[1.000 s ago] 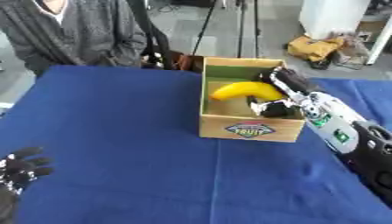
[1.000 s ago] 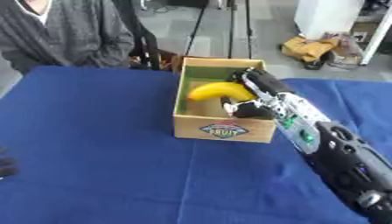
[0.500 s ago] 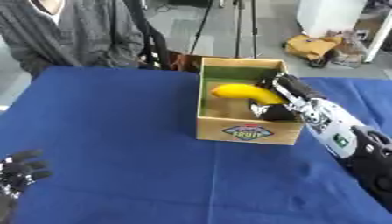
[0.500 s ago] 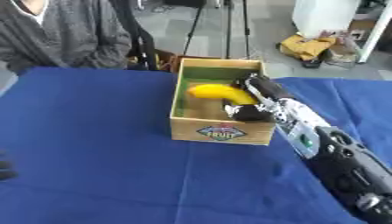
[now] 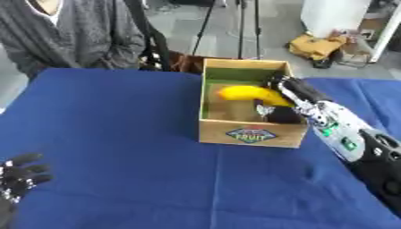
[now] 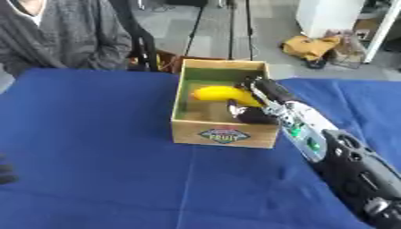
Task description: Pick up objects on the table and place them in the box.
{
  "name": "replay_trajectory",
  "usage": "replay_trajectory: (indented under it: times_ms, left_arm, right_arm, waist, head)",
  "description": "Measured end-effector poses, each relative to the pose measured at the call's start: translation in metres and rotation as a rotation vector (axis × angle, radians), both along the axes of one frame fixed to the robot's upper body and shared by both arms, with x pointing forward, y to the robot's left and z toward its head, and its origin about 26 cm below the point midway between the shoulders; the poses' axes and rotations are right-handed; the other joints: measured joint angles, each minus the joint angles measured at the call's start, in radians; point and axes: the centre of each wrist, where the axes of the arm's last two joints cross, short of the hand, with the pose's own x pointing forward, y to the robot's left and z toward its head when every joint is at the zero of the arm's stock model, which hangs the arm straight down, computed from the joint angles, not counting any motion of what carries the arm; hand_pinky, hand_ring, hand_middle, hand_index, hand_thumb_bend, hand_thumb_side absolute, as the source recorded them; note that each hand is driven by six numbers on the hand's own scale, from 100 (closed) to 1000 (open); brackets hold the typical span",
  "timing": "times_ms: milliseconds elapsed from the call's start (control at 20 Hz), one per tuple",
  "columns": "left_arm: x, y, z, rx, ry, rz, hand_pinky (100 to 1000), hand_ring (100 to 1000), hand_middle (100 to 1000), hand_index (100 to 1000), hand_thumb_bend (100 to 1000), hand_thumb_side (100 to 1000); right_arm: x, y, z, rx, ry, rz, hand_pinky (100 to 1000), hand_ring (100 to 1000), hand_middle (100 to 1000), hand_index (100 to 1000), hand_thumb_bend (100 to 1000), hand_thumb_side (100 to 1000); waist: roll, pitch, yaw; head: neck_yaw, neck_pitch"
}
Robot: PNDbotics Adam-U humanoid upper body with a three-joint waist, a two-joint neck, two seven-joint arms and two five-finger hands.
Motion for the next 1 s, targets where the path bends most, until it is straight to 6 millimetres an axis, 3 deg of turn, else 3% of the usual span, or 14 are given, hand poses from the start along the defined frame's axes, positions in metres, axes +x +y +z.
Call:
replay_trajectory:
  times_ms: [350,500,600,700,800,1000]
  left_arm:
    - [0.0,-0.002,0.0,-0.007,0.001,-0.003,712,721,718,542,337,952]
    - [0.0,-0.002,0.0,-0.007,0.001,-0.003,712,720,718,543,338,951]
    - [0.0,-0.002,0.0,-0.007,0.001,-0.003,712,720,718,544,340,950]
    - [-0.001,-0.002,-0.001,-0.007,0.004,-0.001,713,720,718,544,341,950]
    - [-0.001,-0.001,-0.003,-0.007,0.011,0.003,713,721,717,544,341,949]
    - [-0.003,0.003,-0.008,-0.013,0.024,0.025,713,722,717,546,345,946]
  right_arm:
    - [-0.001,0.004,0.004,-0.009,-0.001,0.028,815,867,896,884,350,767]
    - [-0.003,0.01,0.01,-0.006,-0.027,0.052,784,824,814,849,267,713]
    - [-0.006,0.017,0.016,0.012,-0.058,0.073,750,777,758,818,158,646]
    - [-0.01,0.022,0.023,0.045,-0.1,0.085,724,740,708,775,100,618]
    - [-0.016,0.027,0.03,0.09,-0.148,0.091,704,708,664,741,100,607]
    - [-0.031,0.034,0.035,0.188,-0.224,0.106,680,662,604,715,100,700]
  waist:
    - [-0.002,0.0,-0.009]
    - [-0.004,0.0,-0.025]
    - [-0.007,-0.003,-0.039]
    - [-0.007,-0.013,-0.063]
    - [-0.006,-0.022,-0.091]
    - [0.001,-0.044,-0.171]
  head:
    - [0.0,0.0]
    - [0.001,0.001]
    - [0.005,0.001]
    - [0.01,0.003]
    - [0.019,0.011]
    - [0.057,0.033]
